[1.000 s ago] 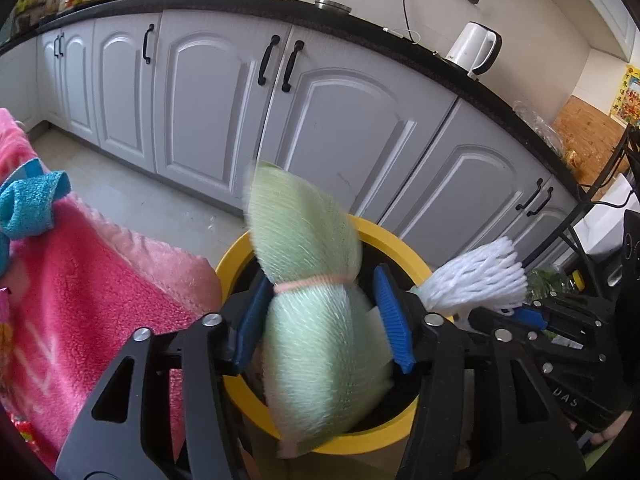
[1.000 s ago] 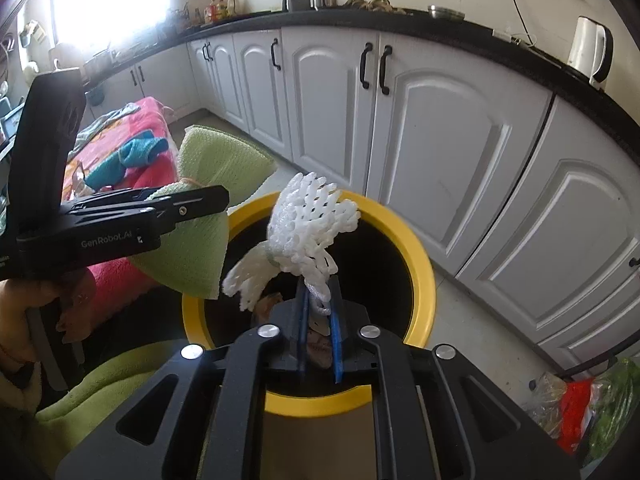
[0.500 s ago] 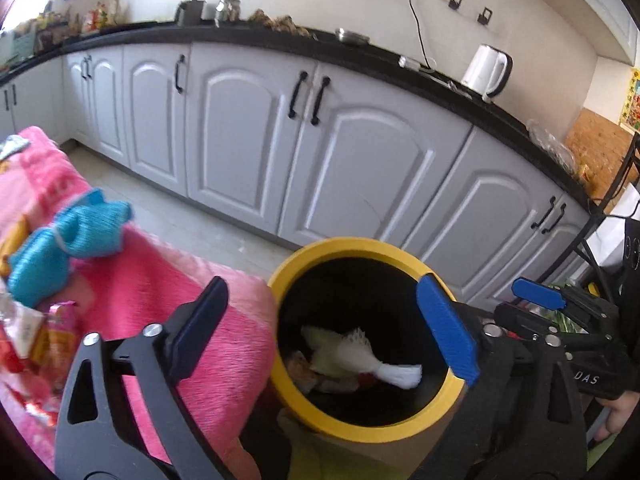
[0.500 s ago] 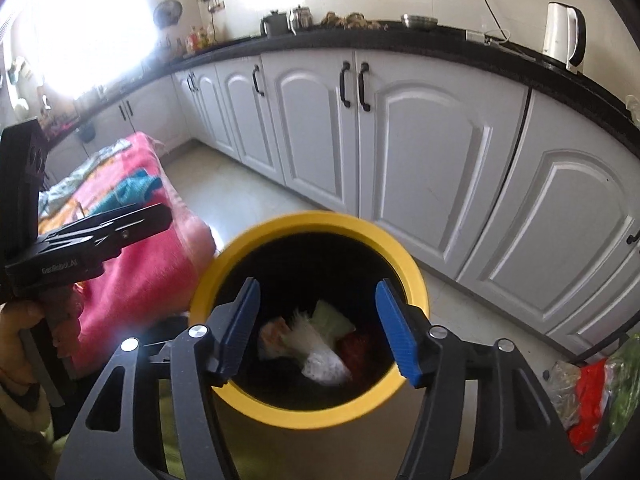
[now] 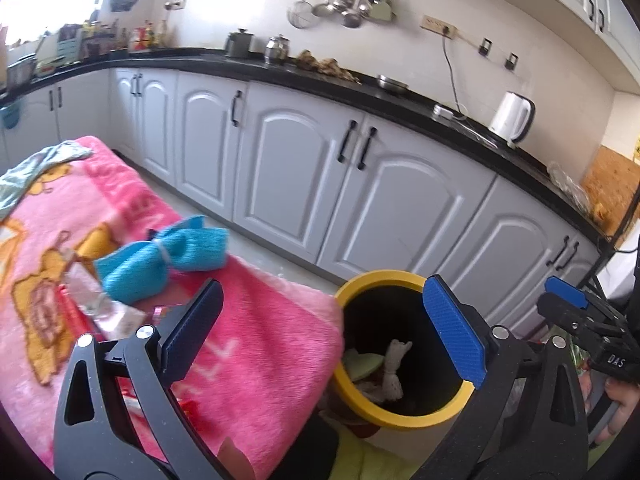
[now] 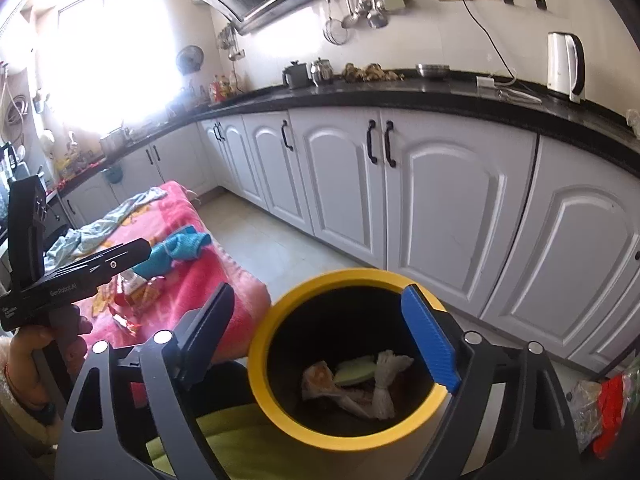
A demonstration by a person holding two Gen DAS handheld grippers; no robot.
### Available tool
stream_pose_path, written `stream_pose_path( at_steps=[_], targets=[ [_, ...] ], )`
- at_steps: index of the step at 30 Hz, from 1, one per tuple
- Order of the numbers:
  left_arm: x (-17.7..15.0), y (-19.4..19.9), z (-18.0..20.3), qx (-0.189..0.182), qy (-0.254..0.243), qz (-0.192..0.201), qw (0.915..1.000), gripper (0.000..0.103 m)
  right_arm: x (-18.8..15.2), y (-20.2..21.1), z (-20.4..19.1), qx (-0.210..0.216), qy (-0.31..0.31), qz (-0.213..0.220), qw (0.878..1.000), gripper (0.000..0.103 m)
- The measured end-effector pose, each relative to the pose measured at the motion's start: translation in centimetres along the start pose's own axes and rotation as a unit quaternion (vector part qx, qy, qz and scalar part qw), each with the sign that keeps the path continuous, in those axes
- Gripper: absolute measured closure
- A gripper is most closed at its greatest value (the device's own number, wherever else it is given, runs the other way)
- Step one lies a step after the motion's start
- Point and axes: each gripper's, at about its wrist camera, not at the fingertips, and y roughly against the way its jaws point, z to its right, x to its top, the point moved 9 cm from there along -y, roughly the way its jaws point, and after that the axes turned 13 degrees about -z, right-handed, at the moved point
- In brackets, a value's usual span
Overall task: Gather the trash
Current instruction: 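Withdraw both grippers from the bin back toward the table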
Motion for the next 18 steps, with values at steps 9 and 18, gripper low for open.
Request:
stream_pose_path(
  at_steps=[9, 18],
  targets=[
    [0.0, 3.2, -4.5, 0.030, 0.028, 0.023, 0.9989, 0.011, 1.5, 1.2, -3.9, 0.014, 0.025, 0.030, 0.999, 0.011],
    [-0.4, 6.1, -9.3, 0.052, 0.069, 0.044, 0.9953, 0.011, 3.0, 1.3, -8.3, 0.041, 0.052, 0.036, 0.997, 0.009]
  ],
)
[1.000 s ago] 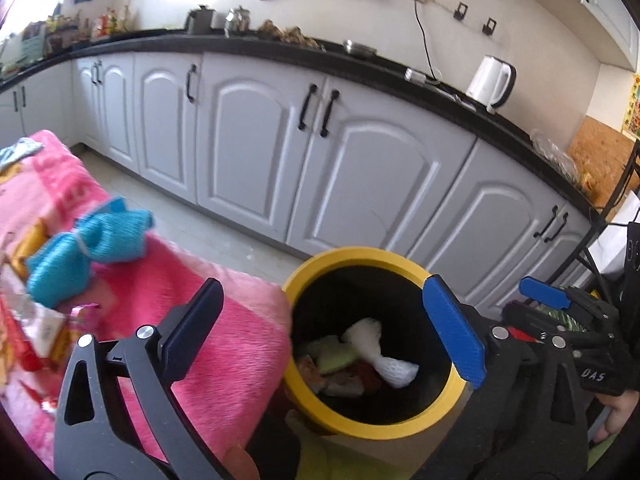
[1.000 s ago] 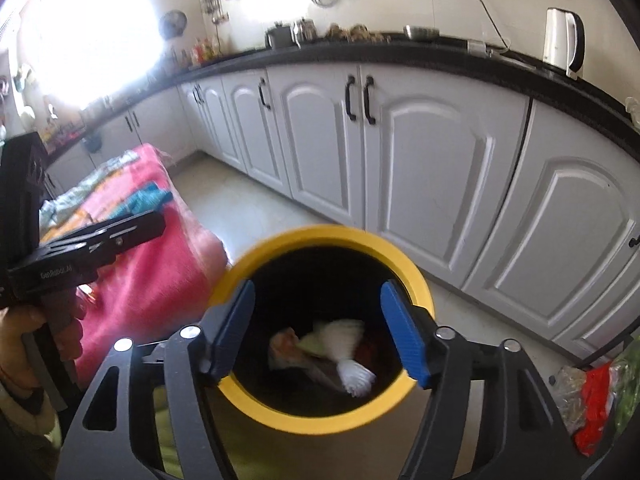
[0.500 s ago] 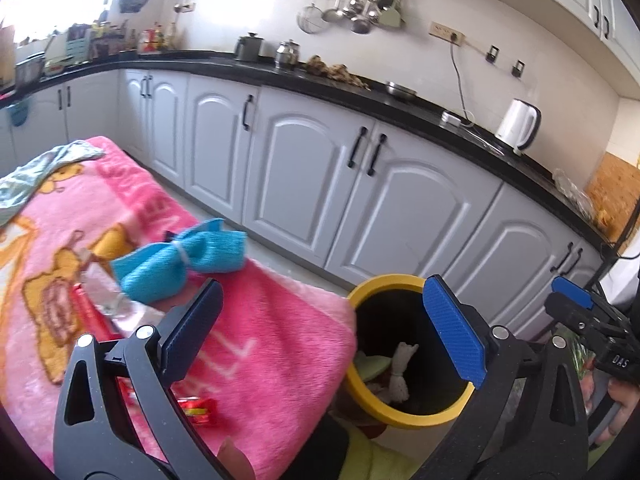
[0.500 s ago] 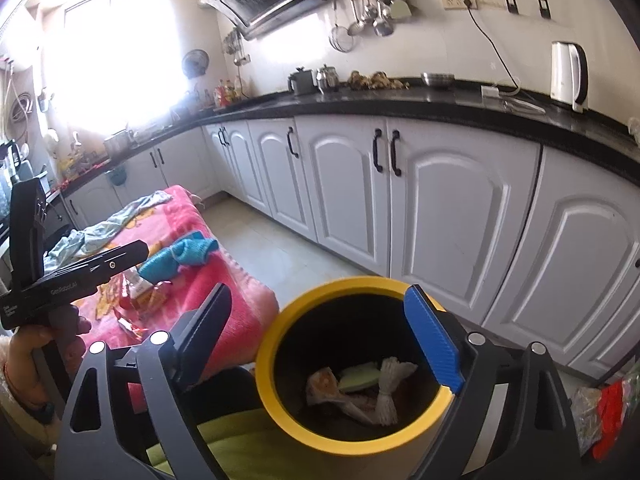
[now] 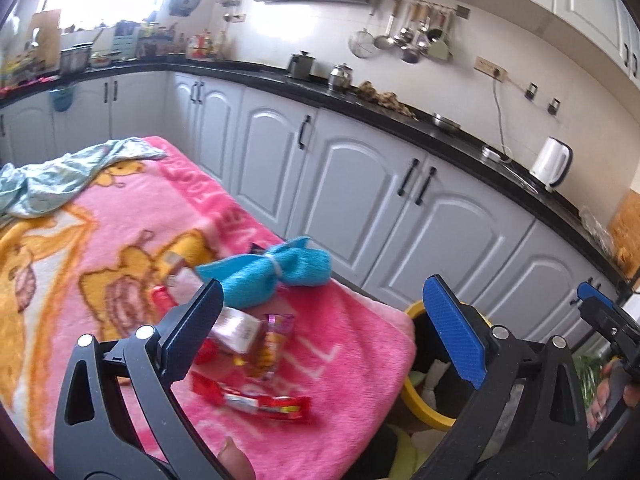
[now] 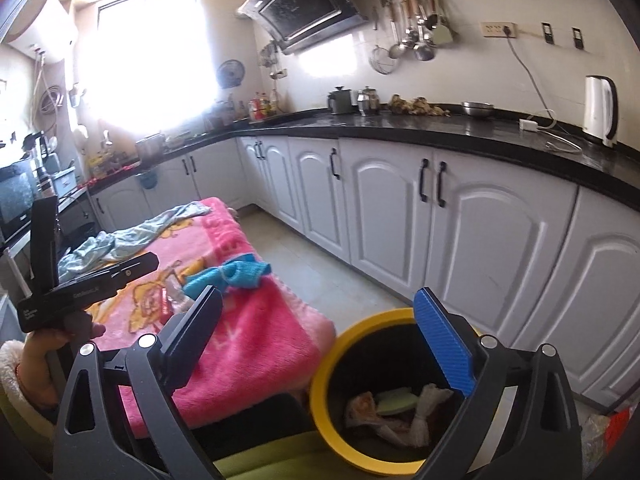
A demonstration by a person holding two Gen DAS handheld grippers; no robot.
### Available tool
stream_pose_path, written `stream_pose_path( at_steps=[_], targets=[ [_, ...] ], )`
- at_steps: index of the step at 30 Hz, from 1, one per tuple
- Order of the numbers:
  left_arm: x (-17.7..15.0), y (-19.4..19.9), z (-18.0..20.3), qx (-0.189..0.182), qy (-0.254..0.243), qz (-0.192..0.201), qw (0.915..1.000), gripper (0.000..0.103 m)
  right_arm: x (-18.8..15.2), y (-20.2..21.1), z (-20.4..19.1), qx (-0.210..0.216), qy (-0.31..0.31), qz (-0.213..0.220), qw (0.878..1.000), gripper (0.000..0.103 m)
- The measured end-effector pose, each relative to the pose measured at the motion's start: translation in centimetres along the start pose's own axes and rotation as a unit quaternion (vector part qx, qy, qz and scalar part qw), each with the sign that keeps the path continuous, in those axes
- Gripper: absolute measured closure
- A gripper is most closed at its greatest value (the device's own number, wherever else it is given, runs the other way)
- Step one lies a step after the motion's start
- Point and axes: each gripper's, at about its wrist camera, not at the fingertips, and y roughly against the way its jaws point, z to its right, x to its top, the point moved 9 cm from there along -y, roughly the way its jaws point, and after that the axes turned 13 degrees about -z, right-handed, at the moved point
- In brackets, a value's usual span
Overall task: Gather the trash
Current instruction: 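Withdraw both grippers from the bin back toward the table, then grasp the red can with the left gripper while the right grasps the blue cloth bow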
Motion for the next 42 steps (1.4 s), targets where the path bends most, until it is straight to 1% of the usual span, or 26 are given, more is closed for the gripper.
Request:
stream_pose_path(
  at_steps=[13, 21, 25, 32, 38, 39, 40, 41, 42],
  targets=[
    [0.5, 2.2, -7.3, 0.029, 0.066, 0.020, 0.9972, 0.011, 1.6, -2.8, -5.5, 0.043, 0.029, -0.018, 0.998, 0.009],
    [0.3, 2.8, -11.3, 0.046, 0.106, 0.021, 0.9931, 0.011, 2.6, -4.9, -8.7, 0.064, 0.048, -0.028, 0.996, 0.009],
    [0.0, 2.7, -12.9, 0.054, 0.122, 0.017, 0.9909, 0.011, 2.8, -6.4, -10.4, 0.075, 0.059, -0.040, 0.995, 0.009],
    [-1.5, 1.1, -15.8, 0.059, 0.158, -0.005, 0.9856, 0.011, 2.9, -9.6, -11.9, 0.073, 0.069, -0.059, 0.993, 0.009],
    [-3.3, -1.5, -17.2, 0.053, 0.179, -0.043, 0.9814, 0.011, 3.1, -13.9, -10.9, 0.059, 0.054, -0.083, 0.993, 0.009],
    [-3.7, -2.3, -17.3, 0.047, 0.185, -0.056, 0.9800, 0.011, 3.1, -14.8, -10.6, 0.057, 0.050, -0.089, 0.993, 0.009],
    [-3.9, -2.8, -17.3, 0.040, 0.188, -0.063, 0.9793, 0.014, 3.1, -15.6, -10.3, 0.054, 0.045, -0.094, 0.993, 0.009],
    [-4.2, -3.3, -17.2, 0.036, 0.190, -0.072, 0.9785, 0.020, 3.2, -16.3, -10.1, 0.051, 0.043, -0.099, 0.993, 0.009],
    [-4.5, -4.2, -17.1, 0.034, 0.191, -0.086, 0.9772, 0.023, 3.3, -17.2, -9.9, 0.047, 0.041, -0.103, 0.993, 0.009]
  ],
)
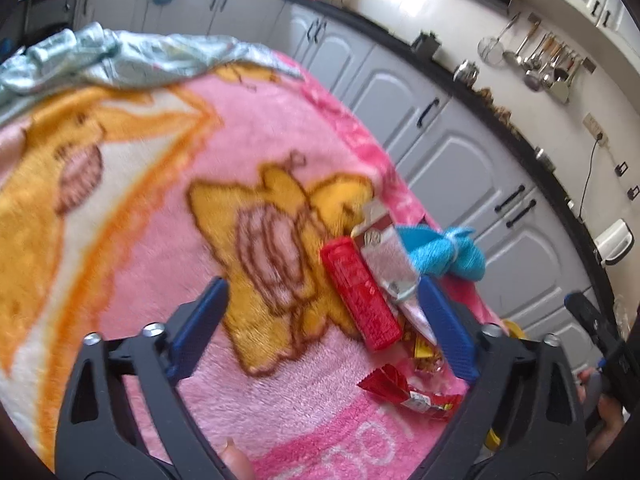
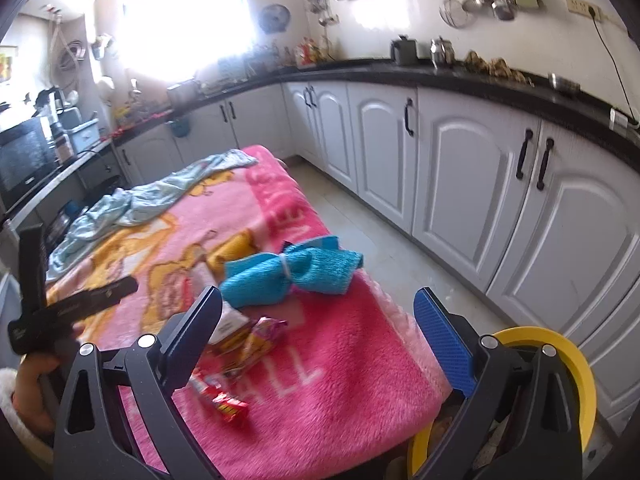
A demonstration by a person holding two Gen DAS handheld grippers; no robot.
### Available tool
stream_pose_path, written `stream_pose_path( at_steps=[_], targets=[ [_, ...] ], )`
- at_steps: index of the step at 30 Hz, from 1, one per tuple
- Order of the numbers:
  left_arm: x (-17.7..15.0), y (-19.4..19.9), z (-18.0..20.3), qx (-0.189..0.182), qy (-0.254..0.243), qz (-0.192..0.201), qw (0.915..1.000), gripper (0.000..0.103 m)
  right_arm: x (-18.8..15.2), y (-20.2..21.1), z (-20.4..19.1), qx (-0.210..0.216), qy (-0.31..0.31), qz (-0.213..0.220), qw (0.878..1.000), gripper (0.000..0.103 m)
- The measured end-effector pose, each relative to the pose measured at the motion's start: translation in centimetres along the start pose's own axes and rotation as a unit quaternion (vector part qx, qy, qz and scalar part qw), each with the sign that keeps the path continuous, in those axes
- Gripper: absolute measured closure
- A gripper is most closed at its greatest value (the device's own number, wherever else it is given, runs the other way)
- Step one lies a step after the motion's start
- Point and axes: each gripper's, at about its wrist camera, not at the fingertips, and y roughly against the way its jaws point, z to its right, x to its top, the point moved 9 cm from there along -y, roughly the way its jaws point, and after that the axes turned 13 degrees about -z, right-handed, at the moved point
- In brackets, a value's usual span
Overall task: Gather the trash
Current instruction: 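Grasp the red can with the left gripper while the right grasps the blue cloth bow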
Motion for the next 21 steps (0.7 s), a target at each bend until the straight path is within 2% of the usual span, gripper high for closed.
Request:
stream_pose_path(
  at_steps=[3, 6, 11, 19, 21],
  targets=[
    [-0.3, -1.8, 0.4, -0.007, 0.001, -0.026, 0.9996, 0.032, 0.5, -2.0, 0.8, -0.001, -0.009, -0.013, 1.000, 0.009],
    [-0.4, -3.1, 0.7, -0.010, 0.006, -0.044, 0.9990, 0.037, 1.0, -4.0, 1.3, 0.000, -0.017, -0.030, 0.999, 0.009],
    [-0.5, -4.8, 1.1, -0.010, 0.011, -0.066, 0.9977, 0.052, 1.5, -7.1, 2.2, 0.005, -0.031, -0.059, 0.998, 0.011],
    [0.0, -5.9, 1.5, -0.004, 0.014, -0.071, 0.9973, 0.052, 2.4, -11.2, 3.0, 0.025, -0.057, -0.097, 0.993, 0.024],
    [0.1, -6.1, 1.6, -0.002, 0.013, -0.071, 0.9974, 0.052, 2.6, -12.1, 2.7, 0.042, -0.060, -0.107, 0.992, 0.034]
  ],
)
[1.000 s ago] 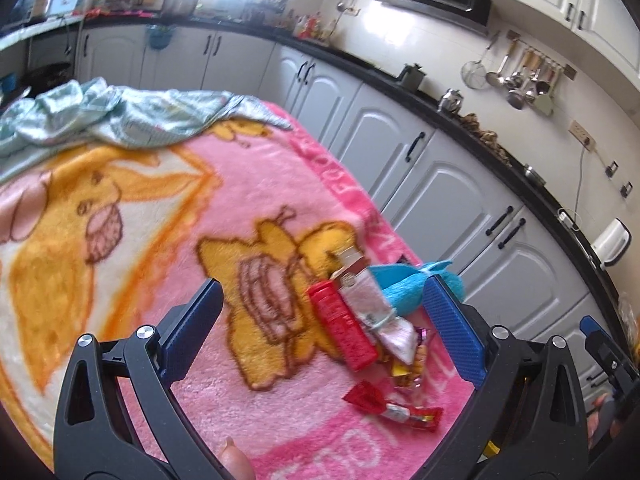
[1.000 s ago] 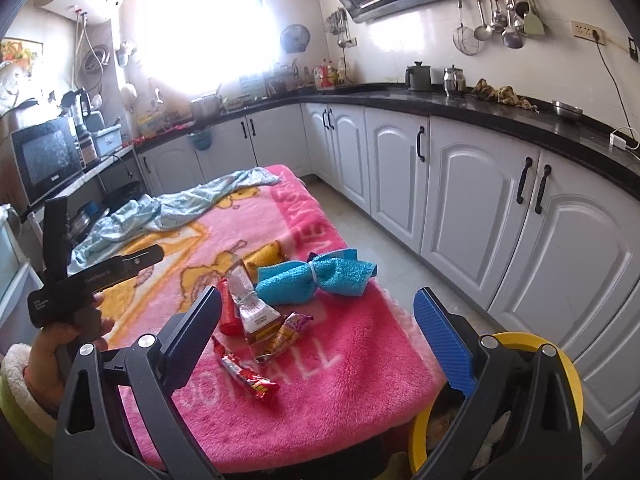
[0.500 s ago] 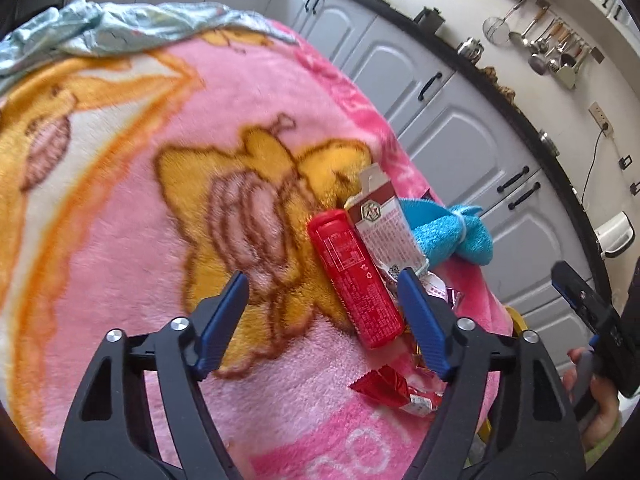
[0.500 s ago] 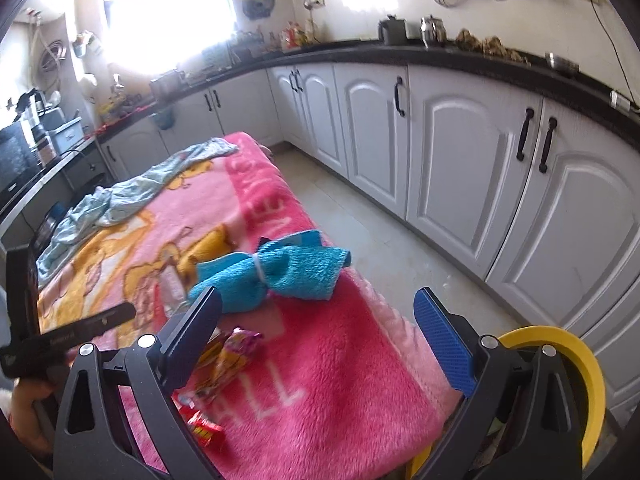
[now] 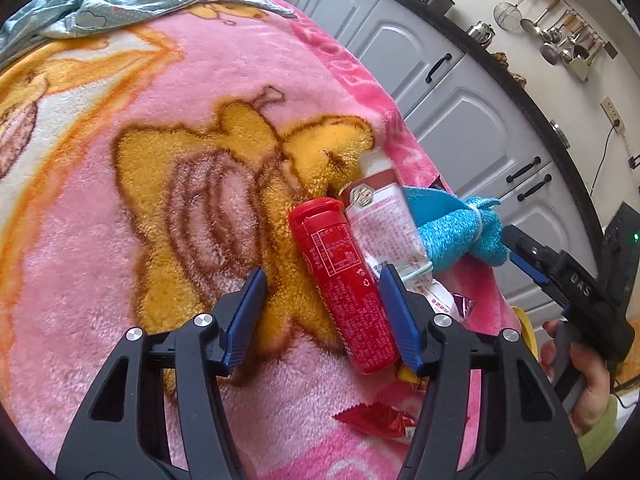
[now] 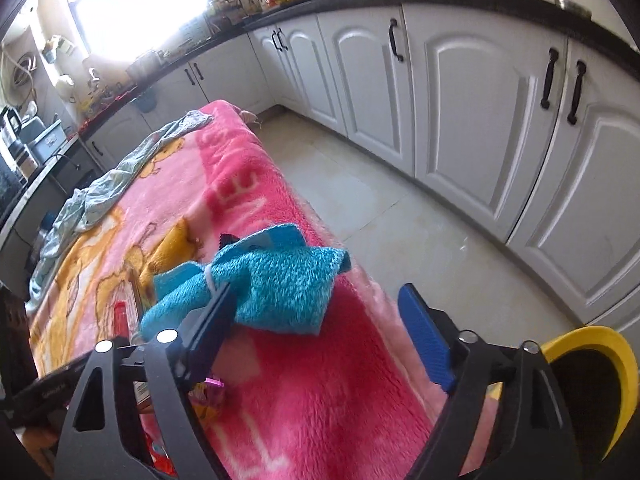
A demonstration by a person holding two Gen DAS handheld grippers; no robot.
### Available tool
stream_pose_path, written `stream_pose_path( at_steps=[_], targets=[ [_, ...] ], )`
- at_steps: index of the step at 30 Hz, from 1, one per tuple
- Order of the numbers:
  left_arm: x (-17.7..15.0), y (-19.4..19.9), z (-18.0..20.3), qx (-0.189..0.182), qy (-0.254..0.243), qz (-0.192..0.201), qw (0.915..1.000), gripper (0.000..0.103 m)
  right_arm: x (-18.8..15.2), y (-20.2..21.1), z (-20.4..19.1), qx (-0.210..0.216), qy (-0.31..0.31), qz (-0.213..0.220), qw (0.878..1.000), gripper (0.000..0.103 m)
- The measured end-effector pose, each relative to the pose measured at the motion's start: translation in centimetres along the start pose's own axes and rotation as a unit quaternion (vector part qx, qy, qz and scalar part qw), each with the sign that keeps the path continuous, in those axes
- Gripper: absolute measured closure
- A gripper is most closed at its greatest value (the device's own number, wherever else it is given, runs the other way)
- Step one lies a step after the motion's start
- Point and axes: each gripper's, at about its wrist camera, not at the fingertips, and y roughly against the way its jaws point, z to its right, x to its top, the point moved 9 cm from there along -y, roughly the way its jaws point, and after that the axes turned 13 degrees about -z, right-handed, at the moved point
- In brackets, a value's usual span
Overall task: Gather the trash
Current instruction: 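Grasp the red can with the left gripper while the right grasps the blue cloth bow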
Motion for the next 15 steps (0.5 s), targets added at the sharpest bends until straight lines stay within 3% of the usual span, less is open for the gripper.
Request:
stream_pose_path(
  at_steps=[1, 3, 6, 9, 15],
  targets=[
    [0.1, 0.0, 0.1, 0.001, -0.001, 0.000, 1.0000, 0.052, 0.0, -0.3, -0.2, 0.005, 0.003, -0.005, 1.000, 0.038],
    [0.4, -0.2, 0.1, 0.003, -0.004, 0.002, 1.0000, 0.052, -0.1, -0.7, -0.6, 0.013, 0.009, -0.015, 1.000, 0.063],
    [0.5, -0.3, 0.1, 0.010, -0.010, 0.005, 0.9999, 0.055, -0.8, 0.0, -1.8, 0.019, 0.033, -0.008, 0.999, 0.083],
    [0.6, -0.3, 0.1, 0.013, -0.017, 0.009, 0.9997, 0.058, -1.7, 1.2, -2.7, 0.013, 0.060, 0.003, 0.998, 0.088],
    [0.2, 0.0, -0.4, -0.001, -0.015, 0.006, 0.9999, 0.071, -3.7, 3.4, -2.5, 0.026, 0.061, 0.013, 0.998, 0.090]
  ],
)
